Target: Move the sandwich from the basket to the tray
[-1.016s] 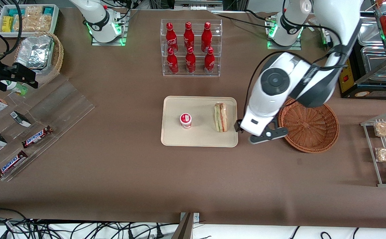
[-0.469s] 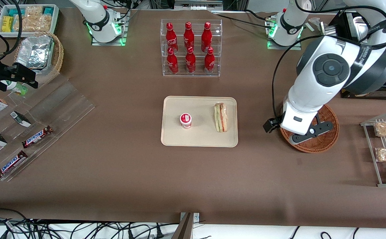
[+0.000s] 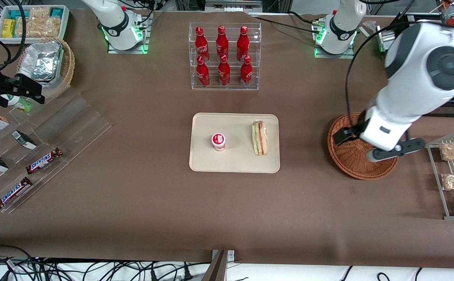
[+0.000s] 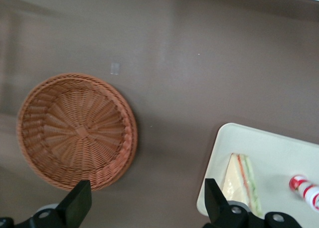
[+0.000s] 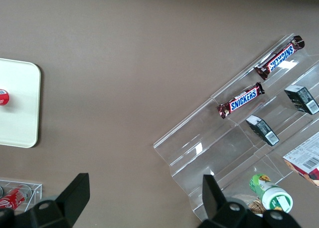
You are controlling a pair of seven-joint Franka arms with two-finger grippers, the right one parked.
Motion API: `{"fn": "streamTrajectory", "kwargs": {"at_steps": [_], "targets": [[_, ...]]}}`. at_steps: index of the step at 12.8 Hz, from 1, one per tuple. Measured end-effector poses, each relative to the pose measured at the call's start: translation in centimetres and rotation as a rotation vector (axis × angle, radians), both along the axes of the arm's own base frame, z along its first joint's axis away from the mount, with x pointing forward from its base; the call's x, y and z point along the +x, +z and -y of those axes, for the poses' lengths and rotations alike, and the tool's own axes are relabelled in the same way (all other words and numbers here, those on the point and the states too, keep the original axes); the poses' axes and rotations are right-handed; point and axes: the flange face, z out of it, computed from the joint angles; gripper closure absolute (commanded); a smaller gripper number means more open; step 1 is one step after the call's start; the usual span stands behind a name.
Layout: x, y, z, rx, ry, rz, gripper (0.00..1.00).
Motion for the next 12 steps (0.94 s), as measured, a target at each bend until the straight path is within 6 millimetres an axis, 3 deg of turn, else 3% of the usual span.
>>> {"fn": "streamTrajectory", "kwargs": {"at_steps": [3, 6, 9, 12], "targets": [[-1.6, 3.2, -4.9, 0.017, -0.120, -0.029, 0.00], [-2.7, 4.9, -8.3, 0.021, -0.239, -0.054, 0.00], [-3.4, 5.8, -9.6, 0.023, -0.320, -0.059, 0.00], [-3.8, 5.9, -9.0, 0.002, -0.332, -0.061, 0.00]]}}
